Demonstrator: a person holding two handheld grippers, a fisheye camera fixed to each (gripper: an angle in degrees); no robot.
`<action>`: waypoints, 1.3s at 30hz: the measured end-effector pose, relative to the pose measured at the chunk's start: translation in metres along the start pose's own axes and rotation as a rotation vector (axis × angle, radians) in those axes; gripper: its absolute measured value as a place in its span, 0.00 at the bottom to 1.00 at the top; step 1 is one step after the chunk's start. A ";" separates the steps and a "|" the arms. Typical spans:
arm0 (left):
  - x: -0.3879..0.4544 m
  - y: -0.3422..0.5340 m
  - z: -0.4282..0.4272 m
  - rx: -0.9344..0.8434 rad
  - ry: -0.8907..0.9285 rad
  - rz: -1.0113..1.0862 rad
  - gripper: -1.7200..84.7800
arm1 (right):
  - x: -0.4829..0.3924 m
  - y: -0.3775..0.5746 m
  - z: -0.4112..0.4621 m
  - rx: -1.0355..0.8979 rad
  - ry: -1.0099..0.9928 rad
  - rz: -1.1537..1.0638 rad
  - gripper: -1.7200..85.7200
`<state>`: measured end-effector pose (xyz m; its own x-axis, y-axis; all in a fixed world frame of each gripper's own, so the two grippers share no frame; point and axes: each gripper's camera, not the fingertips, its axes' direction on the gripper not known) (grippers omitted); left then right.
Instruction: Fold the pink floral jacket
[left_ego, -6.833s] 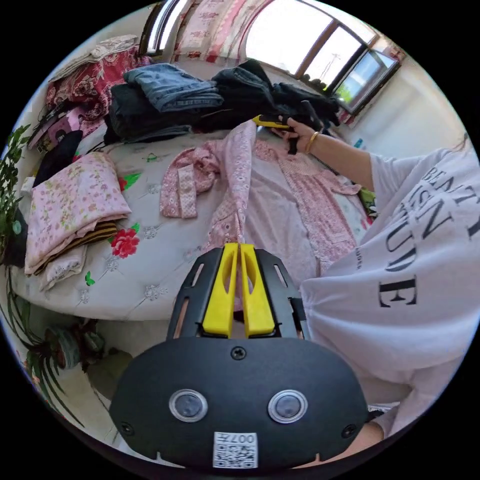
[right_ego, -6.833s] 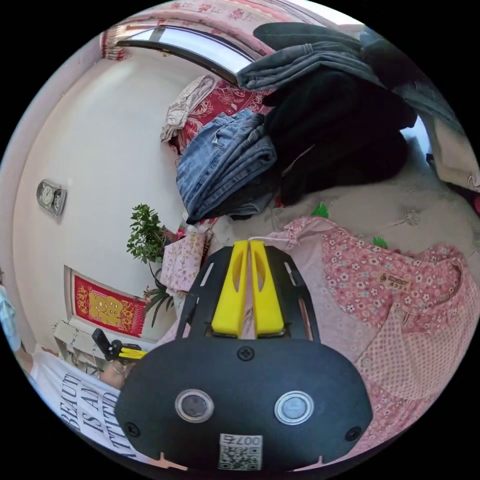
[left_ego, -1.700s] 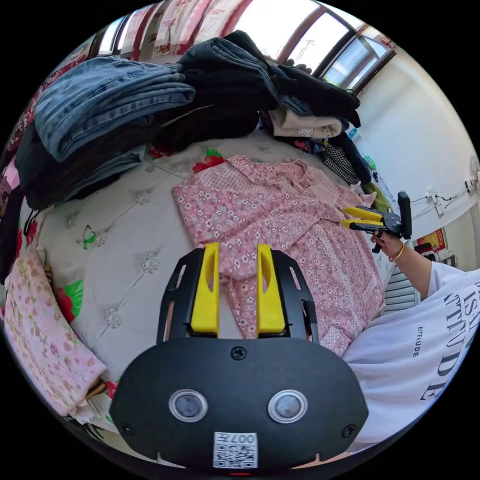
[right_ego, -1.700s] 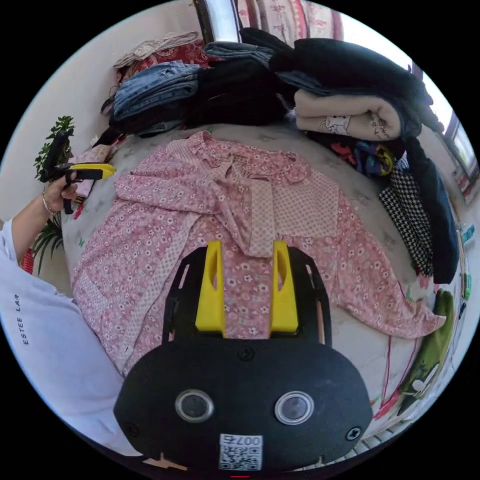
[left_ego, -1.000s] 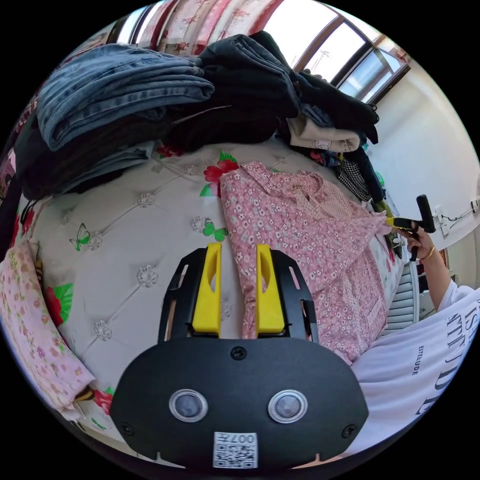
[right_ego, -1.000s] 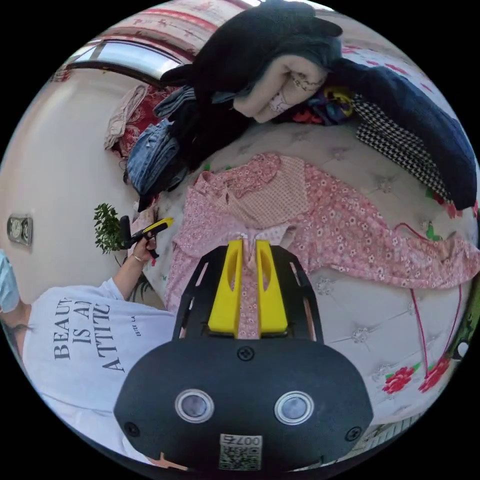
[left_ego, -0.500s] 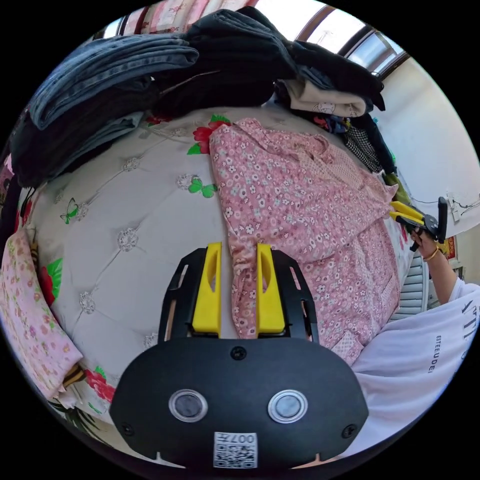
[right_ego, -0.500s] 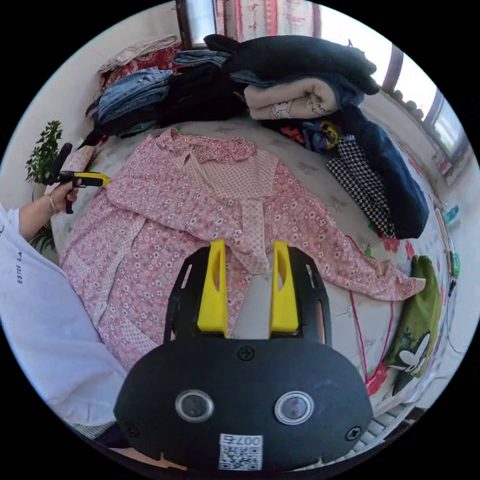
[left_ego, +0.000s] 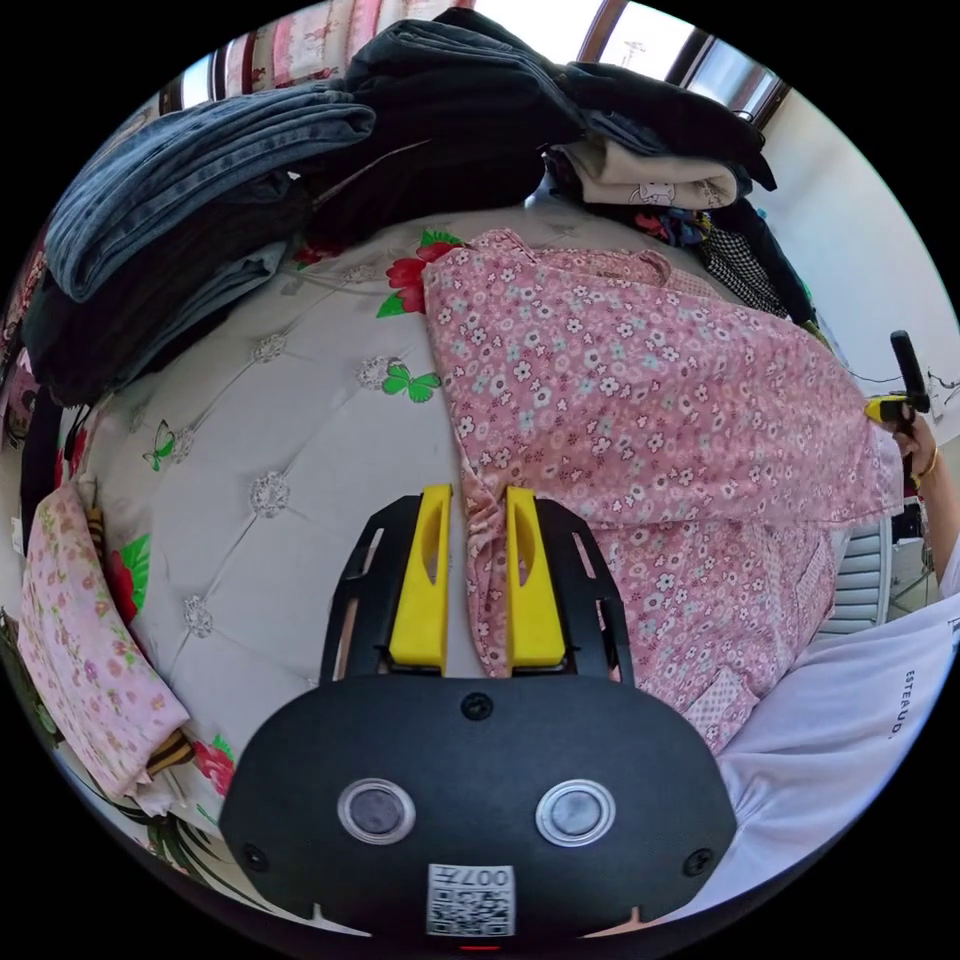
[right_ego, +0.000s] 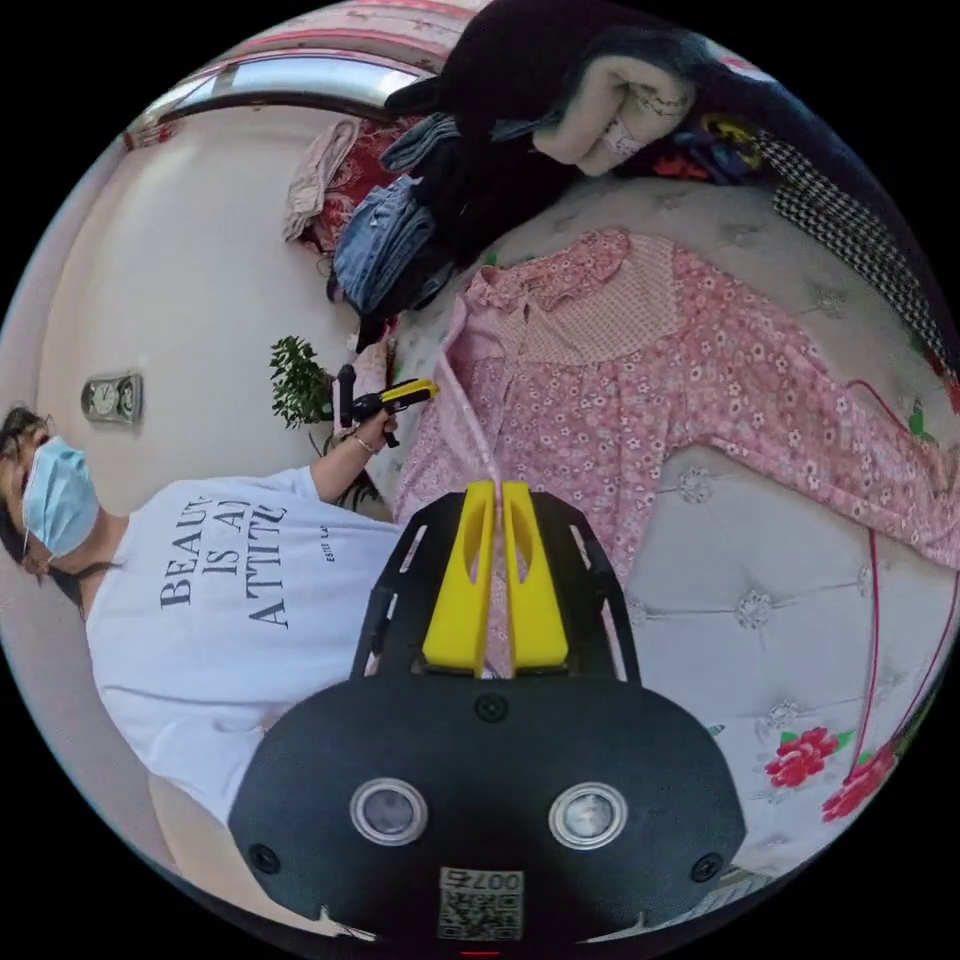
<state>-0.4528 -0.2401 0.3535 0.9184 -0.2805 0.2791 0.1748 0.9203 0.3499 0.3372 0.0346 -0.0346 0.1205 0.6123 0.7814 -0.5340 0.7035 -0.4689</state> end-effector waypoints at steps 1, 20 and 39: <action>-0.002 0.000 0.000 0.002 0.004 -0.008 0.12 | 0.016 -0.001 0.007 0.023 0.059 0.051 0.03; 0.000 -0.013 -0.016 0.012 0.101 -0.043 0.12 | -0.077 -0.004 0.152 0.015 0.558 -0.452 0.11; -0.029 0.001 -0.031 0.044 0.095 -0.218 0.09 | 0.129 0.159 -0.093 0.891 0.382 0.491 0.09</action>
<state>-0.4681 -0.2230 0.3183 0.8905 -0.4420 0.1079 0.3585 0.8276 0.4319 0.3460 0.2590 -0.0462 -0.1022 0.9356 0.3379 -0.9918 -0.0695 -0.1076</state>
